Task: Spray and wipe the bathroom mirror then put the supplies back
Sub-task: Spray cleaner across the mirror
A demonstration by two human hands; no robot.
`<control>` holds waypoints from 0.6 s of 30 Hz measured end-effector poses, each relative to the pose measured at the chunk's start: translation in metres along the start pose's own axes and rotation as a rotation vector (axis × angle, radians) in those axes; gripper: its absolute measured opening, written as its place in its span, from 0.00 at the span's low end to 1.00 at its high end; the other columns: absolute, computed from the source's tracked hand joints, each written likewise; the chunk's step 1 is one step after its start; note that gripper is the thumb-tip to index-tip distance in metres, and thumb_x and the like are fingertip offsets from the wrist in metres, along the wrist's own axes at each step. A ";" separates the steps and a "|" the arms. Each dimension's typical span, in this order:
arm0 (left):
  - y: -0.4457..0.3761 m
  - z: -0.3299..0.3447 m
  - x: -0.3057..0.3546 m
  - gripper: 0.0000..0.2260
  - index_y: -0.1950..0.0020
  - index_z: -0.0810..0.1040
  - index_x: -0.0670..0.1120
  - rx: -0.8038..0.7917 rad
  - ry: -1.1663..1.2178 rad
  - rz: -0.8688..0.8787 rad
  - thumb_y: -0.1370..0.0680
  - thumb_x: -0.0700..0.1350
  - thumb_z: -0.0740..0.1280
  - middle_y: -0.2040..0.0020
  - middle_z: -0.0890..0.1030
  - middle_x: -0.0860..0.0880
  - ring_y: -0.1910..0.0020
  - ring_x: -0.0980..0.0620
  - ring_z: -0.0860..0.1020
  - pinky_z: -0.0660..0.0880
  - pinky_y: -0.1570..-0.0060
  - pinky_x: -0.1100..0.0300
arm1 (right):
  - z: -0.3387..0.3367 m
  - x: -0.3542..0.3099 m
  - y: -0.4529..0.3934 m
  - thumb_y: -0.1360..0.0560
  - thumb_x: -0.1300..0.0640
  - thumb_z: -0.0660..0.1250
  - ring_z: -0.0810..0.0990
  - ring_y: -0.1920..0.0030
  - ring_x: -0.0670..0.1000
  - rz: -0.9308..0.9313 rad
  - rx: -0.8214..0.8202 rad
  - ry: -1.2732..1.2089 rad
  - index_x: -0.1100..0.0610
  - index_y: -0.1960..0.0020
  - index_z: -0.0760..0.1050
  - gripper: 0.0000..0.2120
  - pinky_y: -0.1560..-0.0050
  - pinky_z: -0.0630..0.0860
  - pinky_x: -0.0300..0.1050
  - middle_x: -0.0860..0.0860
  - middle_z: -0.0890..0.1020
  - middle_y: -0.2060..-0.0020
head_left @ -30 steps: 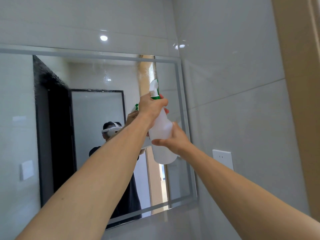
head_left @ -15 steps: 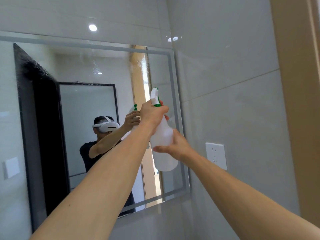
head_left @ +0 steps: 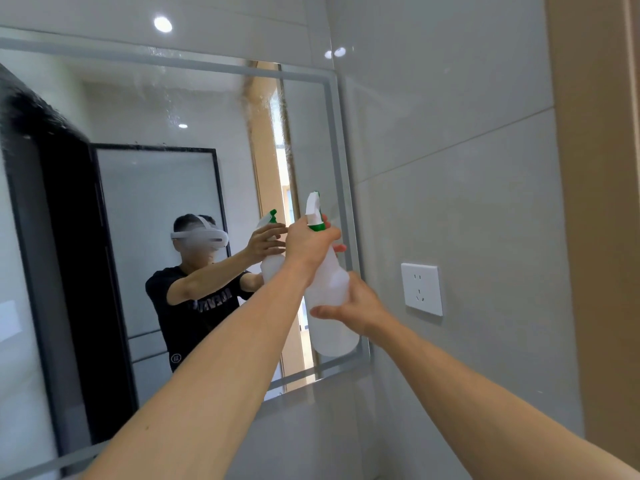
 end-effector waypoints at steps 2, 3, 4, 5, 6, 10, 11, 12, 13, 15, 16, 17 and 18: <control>0.003 -0.002 -0.010 0.10 0.47 0.78 0.45 0.027 -0.019 -0.015 0.26 0.37 0.72 0.54 0.80 0.43 0.64 0.43 0.84 0.84 0.56 0.47 | 0.004 0.007 0.004 0.34 0.48 0.81 0.75 0.46 0.49 0.013 -0.007 0.015 0.50 0.35 0.63 0.36 0.58 0.71 0.37 0.46 0.73 0.47; 0.004 -0.003 -0.014 0.09 0.48 0.78 0.46 0.047 -0.029 -0.025 0.26 0.38 0.72 0.54 0.80 0.42 0.64 0.43 0.82 0.83 0.54 0.44 | 0.006 0.010 0.006 0.34 0.48 0.81 0.75 0.46 0.49 0.018 -0.012 0.023 0.50 0.34 0.63 0.36 0.57 0.71 0.37 0.46 0.73 0.47; 0.006 -0.004 -0.017 0.09 0.48 0.78 0.46 0.066 -0.035 -0.033 0.26 0.38 0.72 0.54 0.80 0.41 0.64 0.42 0.81 0.83 0.54 0.43 | 0.008 0.012 0.008 0.34 0.48 0.81 0.74 0.46 0.49 0.026 -0.017 0.030 0.49 0.34 0.63 0.37 0.54 0.72 0.39 0.46 0.73 0.47; 0.007 -0.004 -0.020 0.08 0.49 0.78 0.46 0.083 -0.040 -0.039 0.27 0.38 0.72 0.54 0.79 0.40 0.64 0.41 0.81 0.83 0.55 0.44 | 0.009 0.013 0.010 0.33 0.49 0.81 0.74 0.46 0.49 0.032 -0.020 0.033 0.49 0.33 0.63 0.37 0.52 0.72 0.41 0.46 0.72 0.47; 0.007 -0.004 -0.022 0.08 0.50 0.78 0.46 0.097 -0.045 -0.042 0.26 0.38 0.72 0.55 0.79 0.40 0.64 0.41 0.81 0.83 0.56 0.45 | 0.010 0.014 0.011 0.33 0.49 0.80 0.74 0.46 0.49 0.037 -0.020 0.034 0.50 0.33 0.63 0.37 0.51 0.72 0.42 0.46 0.72 0.47; 0.012 -0.003 -0.027 0.07 0.49 0.78 0.45 0.156 -0.088 -0.038 0.25 0.40 0.71 0.54 0.80 0.39 0.65 0.43 0.81 0.83 0.56 0.46 | 0.012 0.018 0.017 0.32 0.50 0.80 0.73 0.45 0.49 0.042 -0.023 0.040 0.50 0.32 0.62 0.37 0.49 0.72 0.43 0.47 0.72 0.46; 0.015 -0.003 -0.028 0.07 0.49 0.78 0.45 0.167 -0.098 -0.037 0.25 0.40 0.71 0.54 0.81 0.39 0.64 0.42 0.82 0.83 0.56 0.46 | 0.013 0.020 0.018 0.32 0.50 0.80 0.73 0.45 0.49 0.043 -0.025 0.039 0.50 0.32 0.62 0.36 0.48 0.72 0.43 0.47 0.72 0.46; 0.017 -0.003 -0.029 0.07 0.49 0.78 0.44 0.174 -0.103 -0.037 0.25 0.40 0.71 0.53 0.82 0.38 0.63 0.41 0.83 0.83 0.55 0.45 | 0.014 0.022 0.020 0.32 0.50 0.80 0.73 0.45 0.49 0.048 -0.027 0.042 0.50 0.33 0.62 0.36 0.48 0.72 0.44 0.47 0.72 0.46; 0.019 -0.003 -0.031 0.07 0.49 0.78 0.44 0.177 -0.106 -0.040 0.26 0.40 0.71 0.53 0.82 0.38 0.62 0.40 0.84 0.83 0.55 0.45 | 0.015 0.024 0.022 0.33 0.49 0.80 0.74 0.45 0.50 0.052 -0.026 0.044 0.50 0.33 0.63 0.36 0.48 0.72 0.44 0.48 0.72 0.46; 0.023 -0.004 -0.034 0.08 0.48 0.79 0.44 0.170 -0.095 -0.058 0.26 0.40 0.71 0.53 0.82 0.39 0.63 0.41 0.84 0.83 0.56 0.47 | 0.017 0.028 0.025 0.34 0.49 0.81 0.74 0.45 0.51 0.060 -0.024 0.041 0.50 0.34 0.63 0.36 0.49 0.73 0.45 0.48 0.74 0.45; 0.025 -0.004 -0.035 0.07 0.48 0.79 0.44 0.154 -0.078 -0.069 0.26 0.40 0.72 0.53 0.82 0.40 0.63 0.42 0.84 0.83 0.56 0.48 | 0.018 0.030 0.027 0.34 0.48 0.81 0.75 0.45 0.51 0.065 -0.026 0.036 0.50 0.34 0.63 0.36 0.49 0.74 0.46 0.48 0.74 0.45; 0.026 -0.003 -0.037 0.07 0.49 0.79 0.46 0.126 -0.055 -0.079 0.26 0.40 0.72 0.52 0.82 0.41 0.63 0.42 0.85 0.83 0.54 0.46 | 0.018 0.032 0.029 0.34 0.48 0.81 0.76 0.44 0.52 0.068 -0.028 0.028 0.50 0.34 0.64 0.36 0.48 0.75 0.47 0.49 0.75 0.44; 0.028 -0.003 -0.038 0.08 0.49 0.79 0.47 0.087 -0.032 -0.087 0.26 0.40 0.73 0.51 0.82 0.41 0.62 0.41 0.85 0.83 0.51 0.43 | 0.019 0.033 0.030 0.35 0.48 0.81 0.76 0.44 0.52 0.072 -0.029 0.020 0.50 0.35 0.64 0.36 0.48 0.75 0.48 0.49 0.75 0.44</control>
Point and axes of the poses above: each hand's wrist, its own y-axis away from the middle knuckle, its own z-axis out of the palm, x = y × z, the point moved 3 cm from there along -y, towards the middle knuckle
